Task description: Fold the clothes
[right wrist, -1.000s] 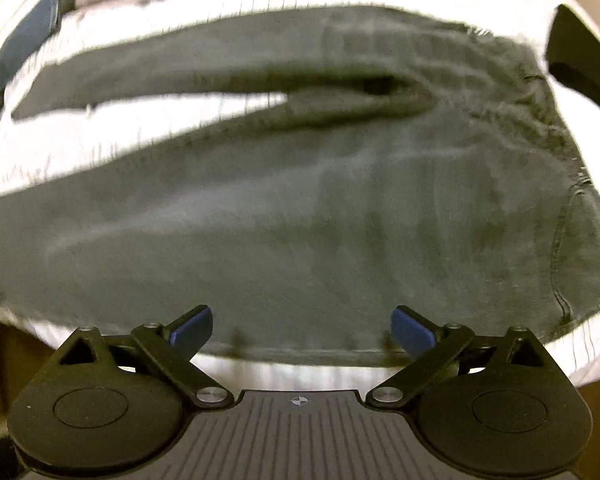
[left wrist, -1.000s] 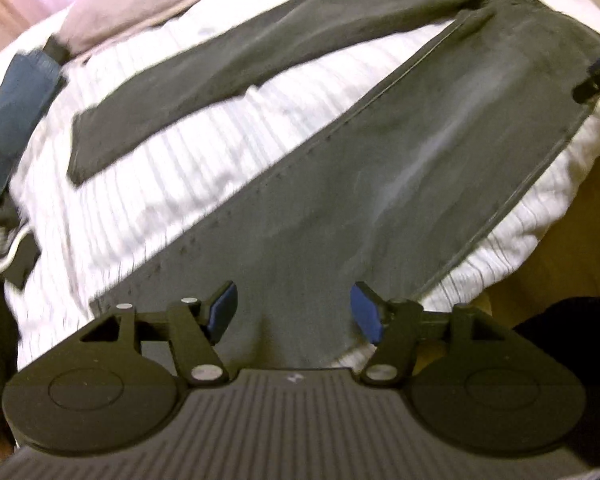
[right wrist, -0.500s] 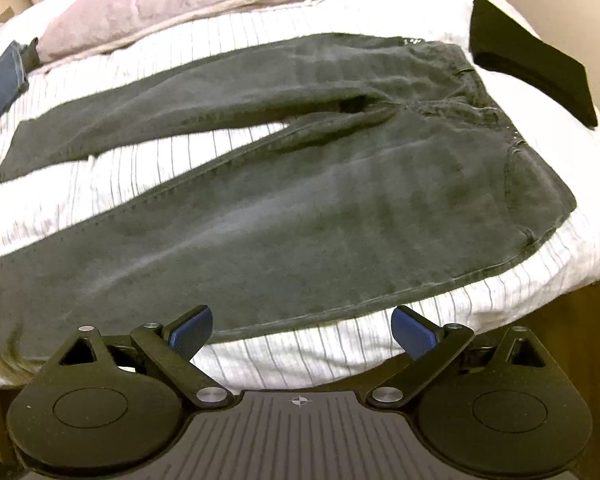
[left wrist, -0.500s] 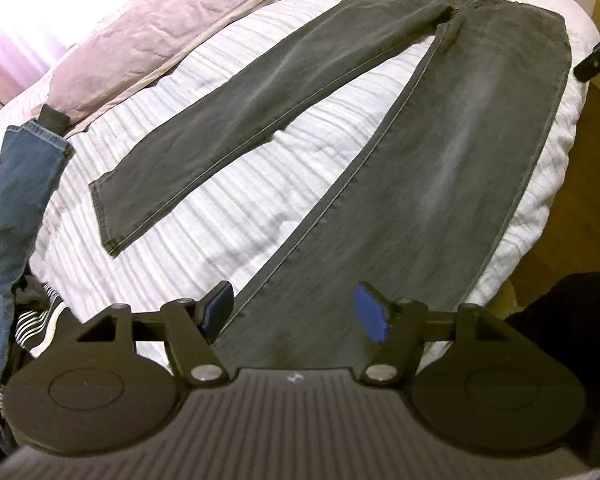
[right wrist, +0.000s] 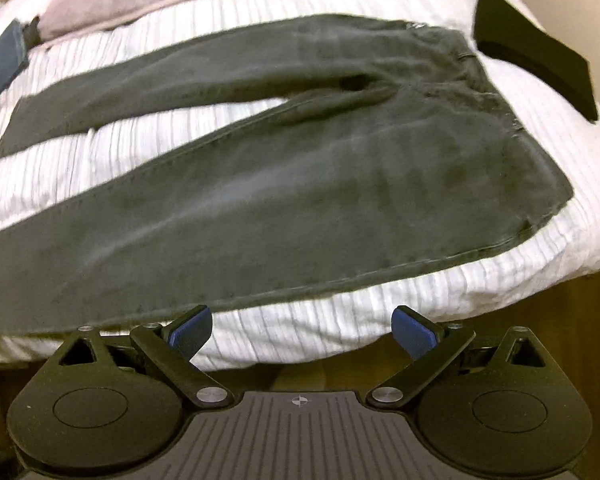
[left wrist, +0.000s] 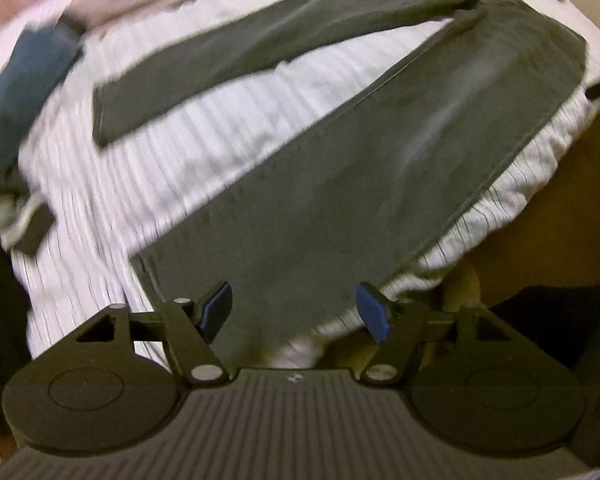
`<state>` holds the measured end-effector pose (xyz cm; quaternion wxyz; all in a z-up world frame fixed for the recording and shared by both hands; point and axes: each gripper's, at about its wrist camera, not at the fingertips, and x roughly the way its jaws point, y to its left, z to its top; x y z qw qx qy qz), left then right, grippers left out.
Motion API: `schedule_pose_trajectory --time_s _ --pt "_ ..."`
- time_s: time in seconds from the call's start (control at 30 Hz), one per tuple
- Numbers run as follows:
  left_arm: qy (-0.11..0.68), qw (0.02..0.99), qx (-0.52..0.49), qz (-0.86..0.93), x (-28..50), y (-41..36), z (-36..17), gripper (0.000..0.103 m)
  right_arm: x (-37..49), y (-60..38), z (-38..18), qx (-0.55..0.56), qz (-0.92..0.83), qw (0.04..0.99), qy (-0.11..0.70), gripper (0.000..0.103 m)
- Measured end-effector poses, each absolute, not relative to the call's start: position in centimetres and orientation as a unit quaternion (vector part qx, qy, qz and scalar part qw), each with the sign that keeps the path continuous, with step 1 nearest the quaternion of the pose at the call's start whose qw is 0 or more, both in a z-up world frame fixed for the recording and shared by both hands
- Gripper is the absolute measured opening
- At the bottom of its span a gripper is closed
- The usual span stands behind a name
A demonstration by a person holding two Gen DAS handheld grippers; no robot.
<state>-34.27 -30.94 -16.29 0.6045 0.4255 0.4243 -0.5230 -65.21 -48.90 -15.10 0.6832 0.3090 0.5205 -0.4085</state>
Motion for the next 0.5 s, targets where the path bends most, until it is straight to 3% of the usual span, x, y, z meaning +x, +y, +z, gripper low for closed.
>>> schedule_pose_trajectory --time_s 0.2,0.5 --pt "0.473 0.632 0.381 -0.482 -34.8 -31.2 -16.1 0.065 -64.3 -50.3 -15.4 0.281 -0.373 0.699 0.541 0.098" --pt "0.474 0.658 0.356 -0.465 -37.8 -33.7 -15.1 0.069 -64.8 -54.0 -14.6 0.242 -0.357 0.714 0.552 0.099"
